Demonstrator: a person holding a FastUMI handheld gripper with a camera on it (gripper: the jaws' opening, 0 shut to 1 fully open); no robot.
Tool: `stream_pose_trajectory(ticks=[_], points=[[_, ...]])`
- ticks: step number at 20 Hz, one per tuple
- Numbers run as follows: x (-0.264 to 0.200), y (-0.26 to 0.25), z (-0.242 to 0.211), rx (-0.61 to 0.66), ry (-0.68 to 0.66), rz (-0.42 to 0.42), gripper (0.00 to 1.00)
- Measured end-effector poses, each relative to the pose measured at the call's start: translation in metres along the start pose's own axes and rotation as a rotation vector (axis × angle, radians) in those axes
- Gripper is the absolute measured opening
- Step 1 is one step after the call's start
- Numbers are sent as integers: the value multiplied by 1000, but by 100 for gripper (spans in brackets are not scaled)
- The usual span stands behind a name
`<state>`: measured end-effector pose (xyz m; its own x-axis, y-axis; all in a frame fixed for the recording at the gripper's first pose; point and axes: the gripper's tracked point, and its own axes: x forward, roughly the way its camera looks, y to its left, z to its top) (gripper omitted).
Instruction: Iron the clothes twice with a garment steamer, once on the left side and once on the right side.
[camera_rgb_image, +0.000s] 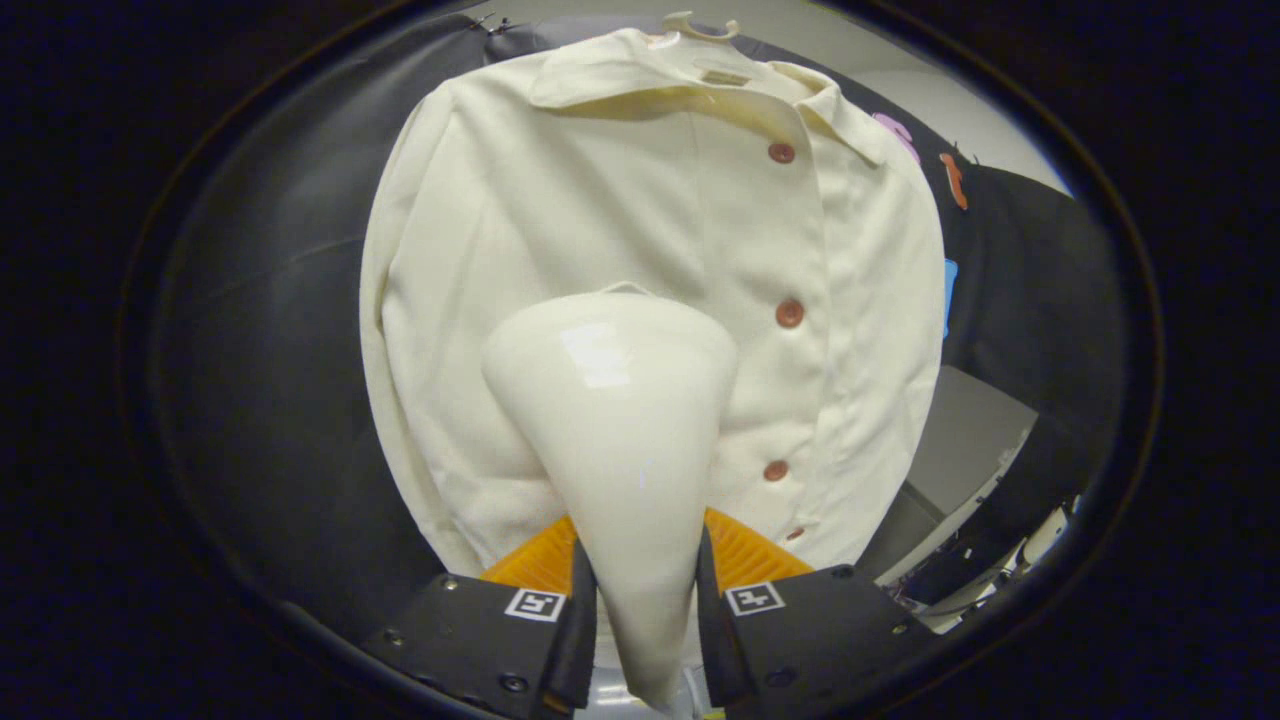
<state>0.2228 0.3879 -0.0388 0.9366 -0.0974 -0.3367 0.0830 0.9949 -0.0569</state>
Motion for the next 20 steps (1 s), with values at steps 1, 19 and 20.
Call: stream_pose_trajectory(ticks=[1, 19, 20], points=[[4, -1, -8, -12, 6, -5, 44], [64, 3, -198, -141, 263, 11, 44], [66, 4, -203, -143, 267, 19, 44]])
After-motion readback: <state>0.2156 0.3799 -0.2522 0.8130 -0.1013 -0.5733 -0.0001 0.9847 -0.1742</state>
